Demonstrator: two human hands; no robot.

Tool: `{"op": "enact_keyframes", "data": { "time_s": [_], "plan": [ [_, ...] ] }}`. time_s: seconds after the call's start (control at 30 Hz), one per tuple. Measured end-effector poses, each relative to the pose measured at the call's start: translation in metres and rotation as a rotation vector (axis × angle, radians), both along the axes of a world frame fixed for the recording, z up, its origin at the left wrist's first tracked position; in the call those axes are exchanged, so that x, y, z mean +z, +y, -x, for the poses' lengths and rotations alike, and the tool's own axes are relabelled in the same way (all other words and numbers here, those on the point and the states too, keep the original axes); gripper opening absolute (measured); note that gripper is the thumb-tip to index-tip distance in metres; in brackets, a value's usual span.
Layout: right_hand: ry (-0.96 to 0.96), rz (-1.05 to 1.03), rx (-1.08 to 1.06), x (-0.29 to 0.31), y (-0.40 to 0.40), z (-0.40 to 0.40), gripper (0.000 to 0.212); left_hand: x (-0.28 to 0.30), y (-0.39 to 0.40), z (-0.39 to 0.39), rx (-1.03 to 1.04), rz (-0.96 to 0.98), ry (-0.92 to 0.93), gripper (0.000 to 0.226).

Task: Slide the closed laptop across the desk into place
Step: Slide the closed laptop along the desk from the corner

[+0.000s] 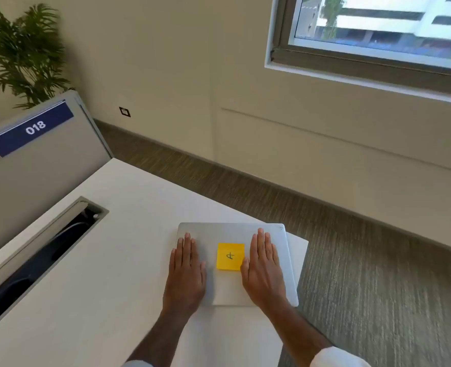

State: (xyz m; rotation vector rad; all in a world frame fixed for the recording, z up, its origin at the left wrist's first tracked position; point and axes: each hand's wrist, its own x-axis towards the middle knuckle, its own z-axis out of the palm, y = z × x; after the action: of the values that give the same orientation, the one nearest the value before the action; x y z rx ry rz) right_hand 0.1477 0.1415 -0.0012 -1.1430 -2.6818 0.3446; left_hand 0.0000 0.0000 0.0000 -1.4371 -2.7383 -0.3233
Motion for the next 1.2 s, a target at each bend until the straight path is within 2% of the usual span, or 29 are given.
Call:
{"op": "enact_keyframes", "data": {
  "time_s": [0.3, 0.5, 0.77, 1.07, 1.2],
  "plan": [
    [-0.055, -0.006, -0.157, 0.005, 0.024, -0.02, 0.064, 0.002, 0.021, 0.019, 0.077, 0.04, -0.086, 0.068],
    [-0.156, 0.031, -0.232, 0.009, 0.034, -0.03, 0.07, 0.004, 0.024, 0.03, 0.155, 0.06, -0.065, 0.057],
    [-0.205, 0.035, -0.282, 0.008, 0.033, -0.028, 0.067, 0.009, 0.023, 0.02, 0.253, 0.085, -0.042, 0.046],
    [-0.201, 0.061, -0.354, 0.009, 0.034, -0.02, 0.063, 0.018, 0.028, 0.02, 0.395, 0.008, -0.27, 0.052],
    [-0.159, 0.109, -0.383, 0.01, 0.034, -0.015, 0.071, 0.015, 0.03, 0.025, 0.435, -0.05, -0.361, 0.058]
  ]
}}
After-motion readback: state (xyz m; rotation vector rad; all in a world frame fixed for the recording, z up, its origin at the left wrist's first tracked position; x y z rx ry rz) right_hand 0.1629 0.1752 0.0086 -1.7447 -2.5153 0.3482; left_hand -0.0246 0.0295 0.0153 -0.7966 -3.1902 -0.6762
